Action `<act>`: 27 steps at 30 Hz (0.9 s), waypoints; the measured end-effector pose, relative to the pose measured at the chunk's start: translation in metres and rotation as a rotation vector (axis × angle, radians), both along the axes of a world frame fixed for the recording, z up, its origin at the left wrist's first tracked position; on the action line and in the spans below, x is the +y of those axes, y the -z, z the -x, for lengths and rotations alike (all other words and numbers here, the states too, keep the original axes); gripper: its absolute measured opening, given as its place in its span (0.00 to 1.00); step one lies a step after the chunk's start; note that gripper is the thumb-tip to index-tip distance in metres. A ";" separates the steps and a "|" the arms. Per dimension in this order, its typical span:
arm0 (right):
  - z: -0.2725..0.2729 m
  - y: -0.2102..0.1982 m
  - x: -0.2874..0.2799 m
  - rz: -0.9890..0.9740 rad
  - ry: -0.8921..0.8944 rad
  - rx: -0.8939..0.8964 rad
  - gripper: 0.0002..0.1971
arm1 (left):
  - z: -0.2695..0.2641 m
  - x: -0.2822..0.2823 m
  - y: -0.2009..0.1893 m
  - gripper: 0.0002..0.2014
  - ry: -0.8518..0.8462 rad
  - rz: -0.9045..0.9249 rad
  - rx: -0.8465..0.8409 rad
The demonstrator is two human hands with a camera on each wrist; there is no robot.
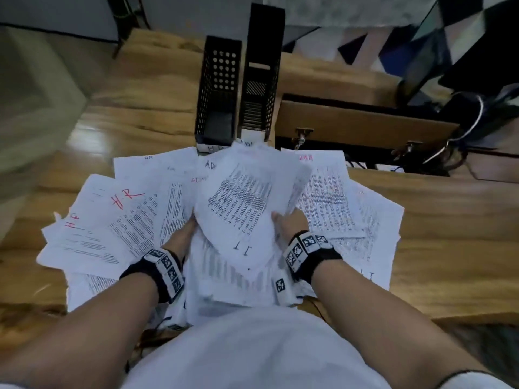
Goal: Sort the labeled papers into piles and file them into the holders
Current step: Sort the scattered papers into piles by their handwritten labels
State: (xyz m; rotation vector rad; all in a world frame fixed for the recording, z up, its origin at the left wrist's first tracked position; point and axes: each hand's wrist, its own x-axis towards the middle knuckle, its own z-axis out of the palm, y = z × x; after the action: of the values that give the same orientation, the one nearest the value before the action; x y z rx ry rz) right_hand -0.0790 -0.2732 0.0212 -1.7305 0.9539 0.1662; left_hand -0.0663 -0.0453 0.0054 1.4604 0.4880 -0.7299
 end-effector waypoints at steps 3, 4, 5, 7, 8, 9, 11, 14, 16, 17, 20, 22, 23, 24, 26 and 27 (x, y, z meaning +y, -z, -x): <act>-0.002 0.004 -0.004 0.060 0.001 0.040 0.11 | -0.009 0.005 0.016 0.19 0.071 -0.207 -0.033; -0.004 0.002 -0.010 0.081 0.028 0.027 0.09 | -0.009 0.005 0.020 0.14 0.108 -0.254 -0.061; -0.005 -0.002 -0.016 0.098 0.057 0.009 0.07 | -0.009 0.006 0.024 0.13 0.126 -0.252 -0.078; -0.008 -0.006 -0.032 0.178 0.033 0.007 0.08 | -0.008 0.008 0.028 0.22 0.092 -0.168 -0.060; -0.008 -0.009 -0.039 0.221 -0.031 0.030 0.09 | -0.007 0.010 0.031 0.27 0.073 -0.130 -0.048; -0.007 -0.011 -0.044 0.255 -0.092 0.058 0.11 | -0.007 0.011 0.032 0.31 0.061 -0.110 -0.041; -0.004 -0.012 -0.050 0.292 -0.216 0.151 0.12 | -0.004 0.009 0.025 0.38 0.043 -0.109 -0.049; 0.003 -0.001 -0.042 0.314 -0.311 0.241 0.15 | -0.002 0.001 0.008 0.45 0.041 -0.162 -0.065; 0.006 0.009 -0.028 0.263 -0.299 0.175 0.15 | -0.001 -0.005 0.001 0.50 0.043 -0.129 -0.045; 0.007 0.009 -0.018 0.241 -0.303 0.143 0.15 | 0.000 -0.006 0.001 0.46 0.040 -0.114 -0.044; 0.007 0.013 0.001 0.205 -0.287 0.056 0.11 | 0.003 -0.005 0.006 0.33 0.080 -0.186 -0.109; 0.008 0.016 0.001 0.172 -0.252 0.018 0.11 | 0.002 -0.005 0.013 0.26 0.098 -0.217 -0.121; 0.008 0.016 -0.002 0.151 -0.220 0.016 0.12 | 0.001 -0.007 0.015 0.24 0.092 -0.209 -0.110; 0.007 0.018 -0.006 0.136 -0.199 0.012 0.13 | 0.002 -0.008 0.012 0.22 0.075 -0.189 -0.099; 0.004 0.021 -0.013 0.116 -0.159 0.018 0.16 | 0.003 -0.011 0.007 0.21 0.074 -0.164 -0.123; 0.003 0.022 -0.015 0.099 -0.138 0.022 0.18 | 0.003 -0.011 0.008 0.21 0.073 -0.153 -0.122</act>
State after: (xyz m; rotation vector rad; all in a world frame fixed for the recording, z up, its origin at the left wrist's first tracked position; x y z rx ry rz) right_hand -0.0816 -0.2880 -0.0008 -1.8903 0.8716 0.2318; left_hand -0.0692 -0.0560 -0.0030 1.6628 0.4050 -0.6674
